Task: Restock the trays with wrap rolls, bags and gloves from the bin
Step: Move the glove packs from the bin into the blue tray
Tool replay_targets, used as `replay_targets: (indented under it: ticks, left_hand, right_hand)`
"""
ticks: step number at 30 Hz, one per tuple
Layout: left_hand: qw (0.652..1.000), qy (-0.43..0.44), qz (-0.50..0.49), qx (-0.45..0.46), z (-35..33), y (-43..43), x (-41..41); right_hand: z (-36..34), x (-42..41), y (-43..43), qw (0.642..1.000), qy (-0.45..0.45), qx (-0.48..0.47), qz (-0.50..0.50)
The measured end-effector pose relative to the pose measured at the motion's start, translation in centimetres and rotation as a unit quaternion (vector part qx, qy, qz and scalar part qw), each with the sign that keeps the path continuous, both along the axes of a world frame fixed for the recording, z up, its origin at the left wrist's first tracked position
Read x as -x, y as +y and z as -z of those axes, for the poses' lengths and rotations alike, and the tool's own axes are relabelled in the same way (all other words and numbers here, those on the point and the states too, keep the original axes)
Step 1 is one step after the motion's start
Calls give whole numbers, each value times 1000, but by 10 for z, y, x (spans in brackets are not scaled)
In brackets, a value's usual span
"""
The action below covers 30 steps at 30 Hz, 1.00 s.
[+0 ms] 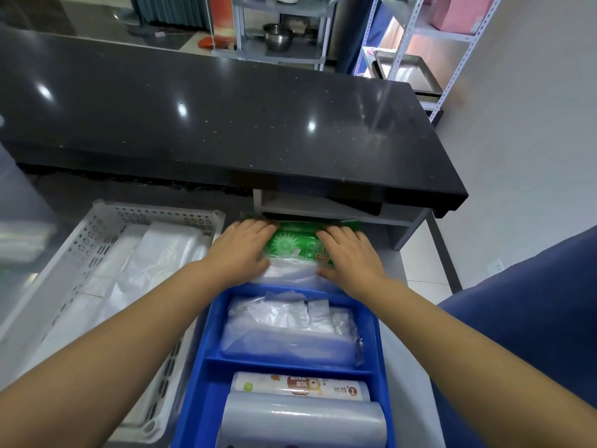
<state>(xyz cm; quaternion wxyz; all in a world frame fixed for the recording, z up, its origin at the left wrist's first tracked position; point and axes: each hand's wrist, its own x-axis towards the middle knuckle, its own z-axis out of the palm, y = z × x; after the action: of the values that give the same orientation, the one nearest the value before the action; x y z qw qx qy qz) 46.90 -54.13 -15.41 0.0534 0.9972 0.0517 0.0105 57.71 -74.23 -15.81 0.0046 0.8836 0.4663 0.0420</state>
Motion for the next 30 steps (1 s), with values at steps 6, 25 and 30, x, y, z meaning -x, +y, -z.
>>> replay_targets:
  ticks: [6, 25, 30]
  left_hand:
    - [999, -20, -34, -2, -2, -1, 1]
    - [990, -107, -94, 15, -46, -21, 69]
    - [983, -158, -91, -26, -73, -8, 115]
  right_hand:
    - [-5, -4, 1, 1000, 7, -13, -10]
    - [-48, 40, 10, 992, -31, -43, -113]
    - [-77, 89, 41, 989, -37, -38, -138]
